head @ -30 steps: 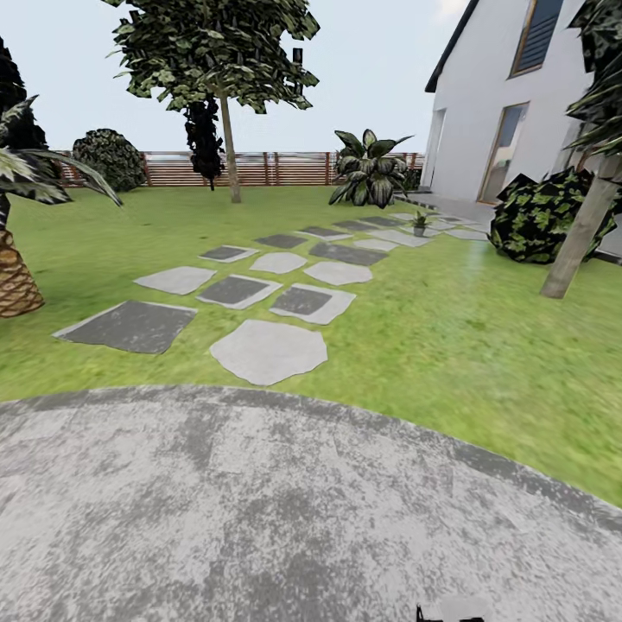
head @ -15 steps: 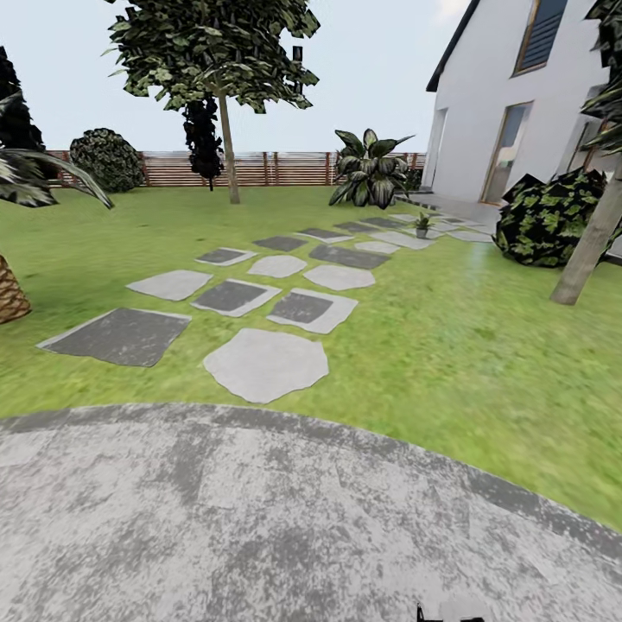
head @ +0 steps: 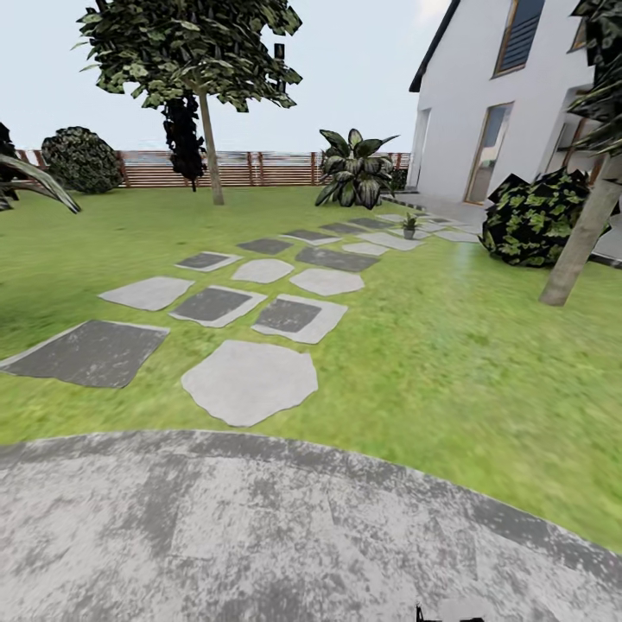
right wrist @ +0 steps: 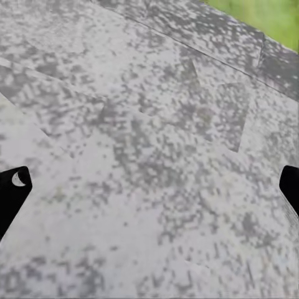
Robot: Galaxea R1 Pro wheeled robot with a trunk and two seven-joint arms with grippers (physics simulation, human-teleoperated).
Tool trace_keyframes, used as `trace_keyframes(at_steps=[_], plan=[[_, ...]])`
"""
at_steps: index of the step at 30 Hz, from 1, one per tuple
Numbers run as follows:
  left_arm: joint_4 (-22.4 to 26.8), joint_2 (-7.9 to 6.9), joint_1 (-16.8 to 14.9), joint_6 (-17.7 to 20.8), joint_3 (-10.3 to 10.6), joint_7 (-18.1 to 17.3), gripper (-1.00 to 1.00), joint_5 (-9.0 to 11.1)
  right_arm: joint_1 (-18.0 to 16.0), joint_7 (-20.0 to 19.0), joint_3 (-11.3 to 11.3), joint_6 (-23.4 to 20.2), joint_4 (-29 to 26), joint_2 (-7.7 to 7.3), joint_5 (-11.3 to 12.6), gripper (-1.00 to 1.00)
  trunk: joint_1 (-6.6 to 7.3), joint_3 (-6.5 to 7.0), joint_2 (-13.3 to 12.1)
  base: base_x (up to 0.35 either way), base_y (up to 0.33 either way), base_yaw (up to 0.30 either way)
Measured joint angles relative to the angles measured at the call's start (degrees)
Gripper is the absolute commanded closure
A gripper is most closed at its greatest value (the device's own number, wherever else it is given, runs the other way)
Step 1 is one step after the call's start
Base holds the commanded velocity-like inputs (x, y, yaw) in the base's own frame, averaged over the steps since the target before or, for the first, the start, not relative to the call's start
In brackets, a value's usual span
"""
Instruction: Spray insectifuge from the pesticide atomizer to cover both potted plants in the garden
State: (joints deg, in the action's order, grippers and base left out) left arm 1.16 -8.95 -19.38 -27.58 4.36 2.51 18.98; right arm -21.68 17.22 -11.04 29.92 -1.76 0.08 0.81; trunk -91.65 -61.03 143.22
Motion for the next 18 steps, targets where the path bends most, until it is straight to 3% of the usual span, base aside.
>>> trace_keyframes(at_steps=[18], plan=[[0.0,0.01,0.0,0.0,0.0,0.0,1.0,0.0,0.0,-0.1,0.0,0.0,0.0,0.0,0.0,-1.0,0.0,0.0,0.0,0.339,0.091,0.0]])
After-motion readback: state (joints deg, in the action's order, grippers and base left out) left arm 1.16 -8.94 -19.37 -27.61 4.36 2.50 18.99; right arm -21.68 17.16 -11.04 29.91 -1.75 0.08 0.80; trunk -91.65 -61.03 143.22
